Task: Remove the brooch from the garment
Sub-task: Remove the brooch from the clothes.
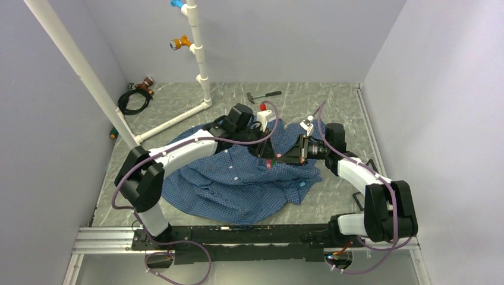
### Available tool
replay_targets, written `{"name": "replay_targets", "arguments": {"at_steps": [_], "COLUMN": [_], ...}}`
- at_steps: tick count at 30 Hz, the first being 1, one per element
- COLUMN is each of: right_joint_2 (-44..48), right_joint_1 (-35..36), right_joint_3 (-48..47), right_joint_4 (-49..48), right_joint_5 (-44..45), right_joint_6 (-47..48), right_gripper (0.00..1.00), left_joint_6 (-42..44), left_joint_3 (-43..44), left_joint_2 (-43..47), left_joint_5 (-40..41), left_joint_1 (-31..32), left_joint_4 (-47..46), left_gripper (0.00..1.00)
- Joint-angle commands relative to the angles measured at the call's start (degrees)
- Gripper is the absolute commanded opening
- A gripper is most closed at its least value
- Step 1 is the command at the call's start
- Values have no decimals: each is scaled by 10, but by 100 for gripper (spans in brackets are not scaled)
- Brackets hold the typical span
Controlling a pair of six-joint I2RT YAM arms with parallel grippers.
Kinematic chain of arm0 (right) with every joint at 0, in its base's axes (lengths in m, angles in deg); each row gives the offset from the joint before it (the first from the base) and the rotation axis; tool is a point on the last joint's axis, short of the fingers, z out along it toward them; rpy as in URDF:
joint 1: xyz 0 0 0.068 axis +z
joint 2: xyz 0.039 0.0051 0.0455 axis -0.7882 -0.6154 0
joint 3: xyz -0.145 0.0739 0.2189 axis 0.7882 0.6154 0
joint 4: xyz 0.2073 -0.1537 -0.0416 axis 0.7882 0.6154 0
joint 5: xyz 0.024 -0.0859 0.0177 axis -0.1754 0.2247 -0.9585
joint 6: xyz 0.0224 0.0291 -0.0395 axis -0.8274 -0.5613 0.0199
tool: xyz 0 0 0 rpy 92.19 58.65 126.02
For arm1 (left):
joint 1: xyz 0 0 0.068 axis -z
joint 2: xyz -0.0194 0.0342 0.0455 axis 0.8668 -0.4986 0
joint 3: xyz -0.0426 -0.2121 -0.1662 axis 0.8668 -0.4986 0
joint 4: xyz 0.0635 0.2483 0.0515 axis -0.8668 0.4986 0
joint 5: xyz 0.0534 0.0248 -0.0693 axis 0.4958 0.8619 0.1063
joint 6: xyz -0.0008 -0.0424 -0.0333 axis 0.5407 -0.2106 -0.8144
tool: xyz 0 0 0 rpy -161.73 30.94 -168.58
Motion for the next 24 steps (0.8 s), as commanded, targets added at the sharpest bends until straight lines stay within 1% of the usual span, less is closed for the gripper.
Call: {"name": "replay_targets", "arguments": {"at_steps": [1,5,13,17,18,21,22,24], "right_joint_2": [7,8,9,10,10,9,9,10], "right_joint_1": [3,3,-2,-3,-4,-4,-4,-4], "right_joint_3": [-18,-16,-16,-16,-17,-18,-17,-17], "right_joint_4": [-54,-64,-45,-44,-42,-34,-35,-40], "right_joint_5": [-15,-17,-12,-14,-14,-11,-11,-12], "right_joint_6": [-18,-23,2,5,8,15,15,17], "right_gripper": [0,0,0,0,0,0,0,0], "left_joint_6": [13,14,43,65,65,56,49,25], "left_joint_3": [18,11,8,12,11,-4,-13,-26], "left_joint_2": [-23,-24,-14,-7,-4,13,18,24], "left_joint_5": [3,4,17,32,33,6,-14,-59], "left_joint_1": [25,25,17,15,14,4,-1,-11], "left_joint_4": [33,32,45,56,56,26,11,-21], "left_gripper": [20,18,4,3,4,17,22,27]}}
